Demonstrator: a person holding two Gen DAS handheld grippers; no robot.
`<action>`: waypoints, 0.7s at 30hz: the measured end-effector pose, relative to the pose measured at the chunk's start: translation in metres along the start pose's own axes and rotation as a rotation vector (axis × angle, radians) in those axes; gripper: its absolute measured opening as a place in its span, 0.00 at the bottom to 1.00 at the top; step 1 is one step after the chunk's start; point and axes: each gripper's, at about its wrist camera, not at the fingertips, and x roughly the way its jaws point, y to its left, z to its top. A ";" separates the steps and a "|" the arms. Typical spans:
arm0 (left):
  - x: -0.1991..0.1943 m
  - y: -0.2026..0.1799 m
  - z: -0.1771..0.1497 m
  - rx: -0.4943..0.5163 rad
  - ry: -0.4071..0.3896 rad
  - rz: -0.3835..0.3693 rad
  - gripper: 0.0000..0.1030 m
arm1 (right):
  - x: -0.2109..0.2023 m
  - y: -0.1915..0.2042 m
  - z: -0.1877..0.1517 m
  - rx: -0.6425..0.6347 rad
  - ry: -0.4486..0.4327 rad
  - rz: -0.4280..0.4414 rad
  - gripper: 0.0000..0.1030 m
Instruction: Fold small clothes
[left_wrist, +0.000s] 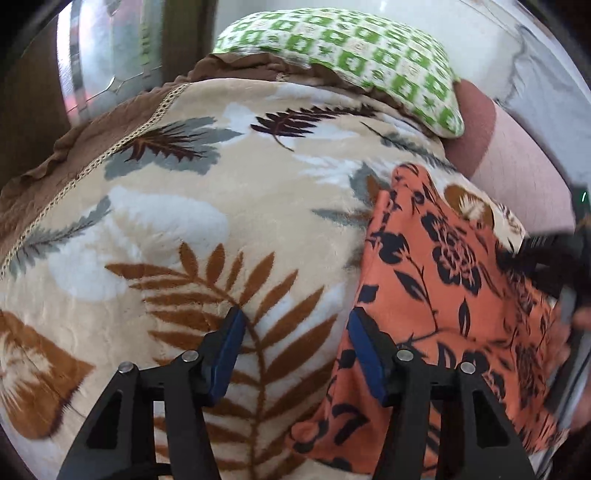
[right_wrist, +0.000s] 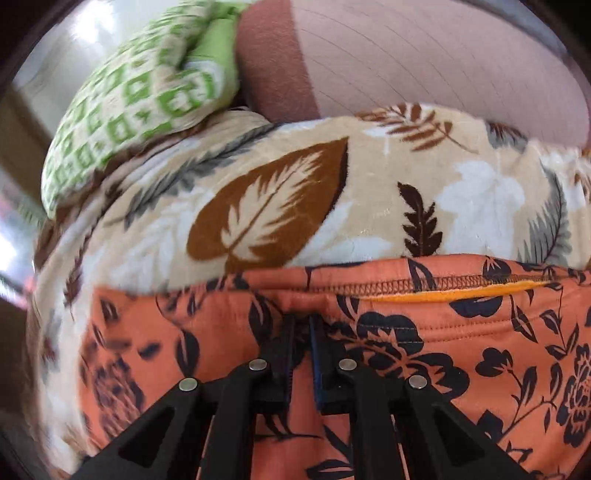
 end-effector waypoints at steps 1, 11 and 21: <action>-0.001 0.002 -0.001 0.002 0.003 -0.006 0.55 | -0.005 0.002 0.005 0.007 -0.004 0.021 0.10; -0.034 -0.008 0.007 -0.018 -0.117 -0.109 0.66 | -0.092 -0.033 -0.058 -0.062 -0.050 0.130 0.10; -0.032 -0.096 -0.019 0.198 -0.127 -0.108 0.77 | -0.124 -0.207 -0.111 0.186 -0.116 -0.042 0.10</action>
